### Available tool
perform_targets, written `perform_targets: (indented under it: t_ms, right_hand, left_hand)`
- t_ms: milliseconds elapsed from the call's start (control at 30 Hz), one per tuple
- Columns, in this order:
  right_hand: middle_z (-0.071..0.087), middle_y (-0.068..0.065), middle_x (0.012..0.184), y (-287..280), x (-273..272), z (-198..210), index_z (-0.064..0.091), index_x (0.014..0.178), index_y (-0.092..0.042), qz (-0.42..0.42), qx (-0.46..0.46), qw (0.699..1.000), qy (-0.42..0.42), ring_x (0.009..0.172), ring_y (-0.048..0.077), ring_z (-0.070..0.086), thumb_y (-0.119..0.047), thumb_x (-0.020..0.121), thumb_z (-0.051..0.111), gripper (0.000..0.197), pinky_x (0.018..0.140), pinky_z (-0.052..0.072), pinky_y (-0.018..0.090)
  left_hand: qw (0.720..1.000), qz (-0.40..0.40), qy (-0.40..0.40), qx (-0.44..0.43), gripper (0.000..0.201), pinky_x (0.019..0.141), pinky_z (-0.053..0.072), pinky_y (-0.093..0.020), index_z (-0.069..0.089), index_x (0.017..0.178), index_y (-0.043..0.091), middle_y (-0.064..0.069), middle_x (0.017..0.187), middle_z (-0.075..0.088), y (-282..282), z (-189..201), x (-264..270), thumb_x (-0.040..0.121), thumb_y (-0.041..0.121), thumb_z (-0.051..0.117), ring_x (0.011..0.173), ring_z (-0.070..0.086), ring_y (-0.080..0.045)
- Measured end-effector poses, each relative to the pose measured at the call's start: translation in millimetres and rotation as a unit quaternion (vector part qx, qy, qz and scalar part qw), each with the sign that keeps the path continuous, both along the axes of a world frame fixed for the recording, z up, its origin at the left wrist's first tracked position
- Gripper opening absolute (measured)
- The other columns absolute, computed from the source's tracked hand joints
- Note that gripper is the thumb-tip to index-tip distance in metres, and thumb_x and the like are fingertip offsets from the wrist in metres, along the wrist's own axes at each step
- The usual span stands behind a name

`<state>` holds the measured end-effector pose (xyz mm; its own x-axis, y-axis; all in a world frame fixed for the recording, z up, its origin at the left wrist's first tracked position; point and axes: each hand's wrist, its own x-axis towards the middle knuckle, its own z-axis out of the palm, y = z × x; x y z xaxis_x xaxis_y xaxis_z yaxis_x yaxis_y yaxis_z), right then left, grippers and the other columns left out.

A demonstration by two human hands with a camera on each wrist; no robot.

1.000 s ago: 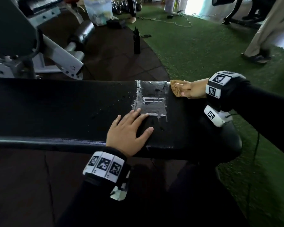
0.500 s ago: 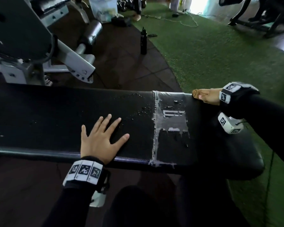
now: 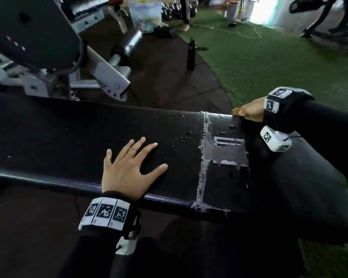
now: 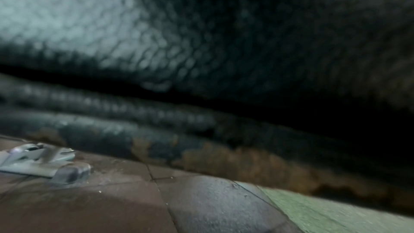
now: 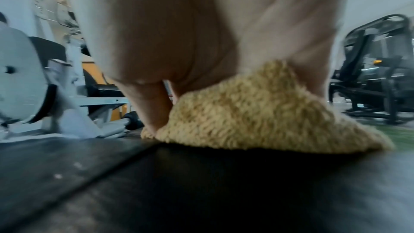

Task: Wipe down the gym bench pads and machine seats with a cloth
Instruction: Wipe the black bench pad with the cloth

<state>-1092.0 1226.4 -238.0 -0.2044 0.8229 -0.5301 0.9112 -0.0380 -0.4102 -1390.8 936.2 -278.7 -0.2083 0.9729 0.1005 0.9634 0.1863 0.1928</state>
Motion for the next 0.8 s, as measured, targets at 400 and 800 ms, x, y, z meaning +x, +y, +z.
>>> perform_targets:
  t_ms: [400,800]
  right_hand:
    - [0.049,0.0,0.12,-4.3,-61.9,7.3,0.046,0.134,-0.014,0.14,0.058,0.987,-0.05,0.105,0.011,0.04,-0.027,0.097,0.047,0.039,0.085,0.034,0.024]
    - [0.042,0.006,0.135,-55.3,-127.2,29.4,0.033,0.142,-0.011,0.239,0.06,0.967,-0.061,0.108,0.012,0.045,-0.022,0.102,0.034,0.042,0.076,0.038,0.009]
  left_hand:
    - [1.0,0.005,-0.013,0.012,0.078,0.118,-0.003,-0.046,0.015,0.138,0.06,0.029,0.154,0.011,0.0,-4.4,-0.8,0.067,0.092,0.008,0.143,0.0,0.003]
    - [1.0,0.009,-0.021,0.018,0.076,0.118,-0.002,-0.044,0.019,0.136,0.061,0.03,0.152,0.016,1.1,-2.6,-1.1,0.066,0.092,0.015,0.142,0.004,0.004]
